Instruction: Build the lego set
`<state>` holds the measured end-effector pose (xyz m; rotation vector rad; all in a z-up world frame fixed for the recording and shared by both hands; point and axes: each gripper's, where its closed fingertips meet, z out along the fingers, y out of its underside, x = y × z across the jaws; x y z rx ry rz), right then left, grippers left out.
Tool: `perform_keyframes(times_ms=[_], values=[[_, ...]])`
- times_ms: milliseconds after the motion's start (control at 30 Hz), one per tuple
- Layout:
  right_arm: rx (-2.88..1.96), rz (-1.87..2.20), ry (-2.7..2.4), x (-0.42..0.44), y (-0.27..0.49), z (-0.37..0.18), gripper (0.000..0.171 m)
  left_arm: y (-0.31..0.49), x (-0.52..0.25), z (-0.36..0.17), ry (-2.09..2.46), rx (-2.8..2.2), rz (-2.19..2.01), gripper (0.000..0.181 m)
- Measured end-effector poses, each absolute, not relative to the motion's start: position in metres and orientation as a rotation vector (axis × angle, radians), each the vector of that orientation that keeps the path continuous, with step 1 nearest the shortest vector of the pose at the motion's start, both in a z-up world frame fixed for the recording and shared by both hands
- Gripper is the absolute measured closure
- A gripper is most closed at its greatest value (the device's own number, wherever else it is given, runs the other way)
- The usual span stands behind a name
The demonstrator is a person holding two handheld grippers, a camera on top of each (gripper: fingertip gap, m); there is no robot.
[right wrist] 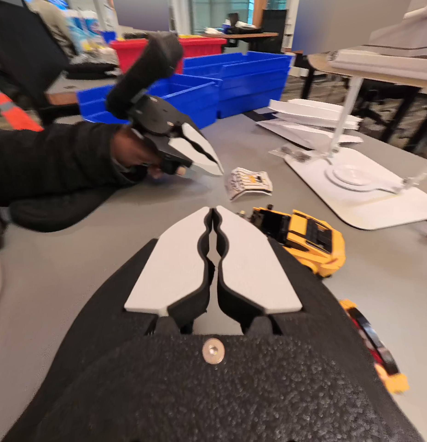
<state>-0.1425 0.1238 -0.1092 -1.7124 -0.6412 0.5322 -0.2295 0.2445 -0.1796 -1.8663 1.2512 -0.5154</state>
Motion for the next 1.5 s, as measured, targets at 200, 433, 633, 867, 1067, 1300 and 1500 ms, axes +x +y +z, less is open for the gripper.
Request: perform_keyframes(times_ms=[200, 433, 633, 867, 1067, 1300, 1500], values=[[-1.689, 0.062, -0.690, -0.136, 0.136, -0.114, 0.171, 0.176, -0.191, -0.151, 1.339, -1.692, -0.894, 0.179], [-1.418, -0.260, -0.913, -0.159, 0.125, -0.101, 0.171, 0.114, -0.170, -0.110, 1.159, -1.687, -1.638, 0.167], [-1.216, -0.460, -1.083, -0.173, 0.114, -0.099, 0.171, 0.110, -0.173, -0.098, 1.028, -1.711, -1.961, 0.166], [-1.124, -0.531, -1.170, -0.181, 0.107, -0.101, 0.171, 0.107, -0.173, -0.105, 1.014, -1.776, -2.029, 0.169], [-1.127, -0.529, -1.170, -0.180, 0.107, -0.102, 0.171, 0.106, -0.173, -0.104, 0.945, -1.809, -2.167, 0.170], [-1.123, -0.535, -1.185, -0.180, 0.107, -0.104, 0.171, 0.105, -0.174, -0.102, 0.901, -1.812, -2.248, 0.169], [-1.120, -0.534, -1.198, -0.181, 0.107, -0.106, 0.171, 0.104, -0.174, -0.102, 0.900, -1.815, -2.257, 0.171]])
